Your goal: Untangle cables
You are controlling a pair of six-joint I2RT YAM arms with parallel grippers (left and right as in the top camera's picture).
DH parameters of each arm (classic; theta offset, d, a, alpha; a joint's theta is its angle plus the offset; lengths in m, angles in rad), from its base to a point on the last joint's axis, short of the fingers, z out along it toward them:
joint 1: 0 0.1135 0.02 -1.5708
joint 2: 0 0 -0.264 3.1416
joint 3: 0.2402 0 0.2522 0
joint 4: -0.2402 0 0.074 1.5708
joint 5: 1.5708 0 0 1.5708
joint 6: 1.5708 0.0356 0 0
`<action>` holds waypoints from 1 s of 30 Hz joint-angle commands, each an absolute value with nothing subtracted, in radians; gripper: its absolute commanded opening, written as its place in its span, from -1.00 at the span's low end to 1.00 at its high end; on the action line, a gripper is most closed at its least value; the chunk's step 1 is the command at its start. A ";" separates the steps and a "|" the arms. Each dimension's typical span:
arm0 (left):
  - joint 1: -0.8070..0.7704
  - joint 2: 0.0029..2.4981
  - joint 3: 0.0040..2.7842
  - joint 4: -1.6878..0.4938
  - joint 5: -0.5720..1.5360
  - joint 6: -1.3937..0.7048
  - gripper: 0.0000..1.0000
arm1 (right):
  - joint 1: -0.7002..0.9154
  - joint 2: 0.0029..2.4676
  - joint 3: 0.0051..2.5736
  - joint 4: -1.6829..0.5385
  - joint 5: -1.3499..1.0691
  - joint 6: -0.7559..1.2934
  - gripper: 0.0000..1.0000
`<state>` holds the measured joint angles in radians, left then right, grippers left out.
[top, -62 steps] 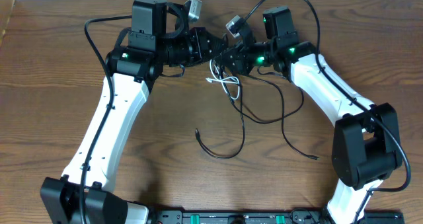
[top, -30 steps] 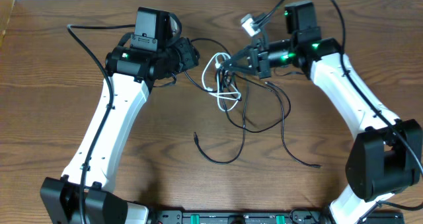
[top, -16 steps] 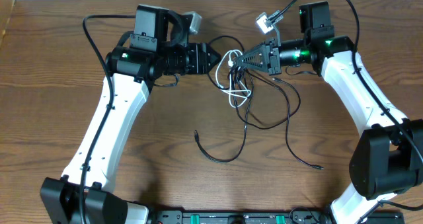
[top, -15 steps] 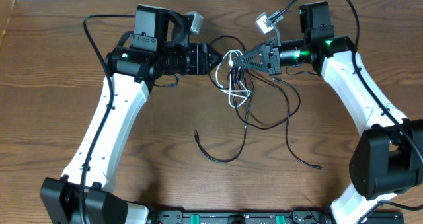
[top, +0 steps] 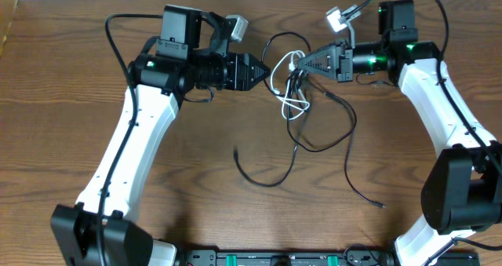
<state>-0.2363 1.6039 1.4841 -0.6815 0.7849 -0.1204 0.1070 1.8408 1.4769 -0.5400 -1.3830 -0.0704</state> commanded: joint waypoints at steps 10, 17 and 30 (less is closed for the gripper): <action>-0.232 1.692 1.491 -0.689 0.752 -0.168 0.70 | 0.077 1.821 1.483 -0.539 -1.480 -0.084 -0.98; -0.182 1.689 1.492 -0.589 1.155 -0.007 0.74 | 0.063 1.822 1.483 -0.543 -1.480 -0.084 -0.98; -0.151 1.689 1.492 -0.576 1.209 -0.022 0.59 | 0.063 1.822 1.483 -0.543 -1.447 -0.091 -0.98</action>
<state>-0.1341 1.6962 1.4841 -0.5560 1.2503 -0.0269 0.0647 1.8408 1.4769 -0.5419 -1.4368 -0.0711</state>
